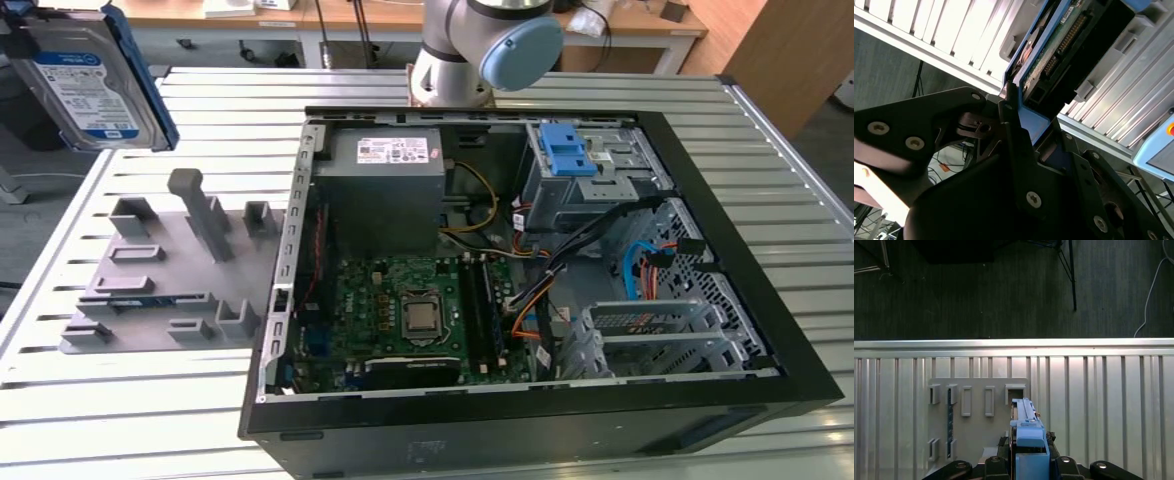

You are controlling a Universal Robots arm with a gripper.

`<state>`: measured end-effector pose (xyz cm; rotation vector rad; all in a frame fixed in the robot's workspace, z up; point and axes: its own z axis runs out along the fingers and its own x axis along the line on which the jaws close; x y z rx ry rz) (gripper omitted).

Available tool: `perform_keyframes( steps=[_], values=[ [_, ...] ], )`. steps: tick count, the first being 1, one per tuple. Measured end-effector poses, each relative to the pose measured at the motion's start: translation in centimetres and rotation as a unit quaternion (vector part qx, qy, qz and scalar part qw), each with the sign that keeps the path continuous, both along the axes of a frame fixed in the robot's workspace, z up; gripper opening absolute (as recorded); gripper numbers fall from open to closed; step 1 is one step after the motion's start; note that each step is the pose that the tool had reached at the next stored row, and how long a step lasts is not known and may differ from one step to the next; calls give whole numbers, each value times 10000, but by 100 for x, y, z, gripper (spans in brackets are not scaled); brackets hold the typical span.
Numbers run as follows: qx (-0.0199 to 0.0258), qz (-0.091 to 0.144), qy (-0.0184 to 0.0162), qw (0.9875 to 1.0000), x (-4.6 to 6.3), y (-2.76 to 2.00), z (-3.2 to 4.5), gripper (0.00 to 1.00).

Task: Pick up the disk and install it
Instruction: 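Pick up the disk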

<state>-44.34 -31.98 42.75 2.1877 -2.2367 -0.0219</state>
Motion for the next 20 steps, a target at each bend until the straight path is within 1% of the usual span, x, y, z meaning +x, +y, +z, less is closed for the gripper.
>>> perform_keyframes(
  steps=[9,20],
  values=[
    [0,0,0,10000,0,1,51,36],
    [0,0,0,10000,0,2,140,36]
  ],
)
